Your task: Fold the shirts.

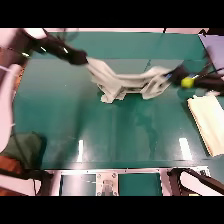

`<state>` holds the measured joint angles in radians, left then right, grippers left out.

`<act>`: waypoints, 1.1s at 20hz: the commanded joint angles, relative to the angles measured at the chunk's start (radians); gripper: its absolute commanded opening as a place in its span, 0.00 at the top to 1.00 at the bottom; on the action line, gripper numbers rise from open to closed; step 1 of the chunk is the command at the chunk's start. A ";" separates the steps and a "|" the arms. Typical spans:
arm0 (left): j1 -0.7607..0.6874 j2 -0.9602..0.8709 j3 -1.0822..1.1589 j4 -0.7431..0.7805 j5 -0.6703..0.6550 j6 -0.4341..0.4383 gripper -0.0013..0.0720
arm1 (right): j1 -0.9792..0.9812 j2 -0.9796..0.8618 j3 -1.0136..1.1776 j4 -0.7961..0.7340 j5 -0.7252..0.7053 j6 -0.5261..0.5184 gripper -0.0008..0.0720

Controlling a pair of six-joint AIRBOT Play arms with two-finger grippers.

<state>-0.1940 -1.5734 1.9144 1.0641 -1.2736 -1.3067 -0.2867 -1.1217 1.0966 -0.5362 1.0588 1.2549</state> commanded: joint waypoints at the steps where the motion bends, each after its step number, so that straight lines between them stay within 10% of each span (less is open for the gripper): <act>1: 0.001 0.229 0.120 0.134 0.008 -0.097 0.95 | -0.156 0.135 0.251 0.002 0.163 0.036 0.97; 10: 0.001 0.731 0.140 0.293 0.144 -0.177 0.95 | -0.180 0.433 0.364 0.005 0.257 0.117 0.97; 18: 0.001 0.628 0.065 0.367 0.180 -0.124 0.95 | -0.125 0.459 0.140 0.005 0.337 0.140 0.96; 22: 0.001 0.420 -0.048 0.256 0.193 -0.075 0.95 | -0.070 0.343 -0.184 0.005 0.113 0.009 0.96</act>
<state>-0.1940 -1.0340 1.9331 1.3888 -1.1027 -1.4277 -0.3916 -0.7143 1.1030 -0.5331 1.3090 1.3453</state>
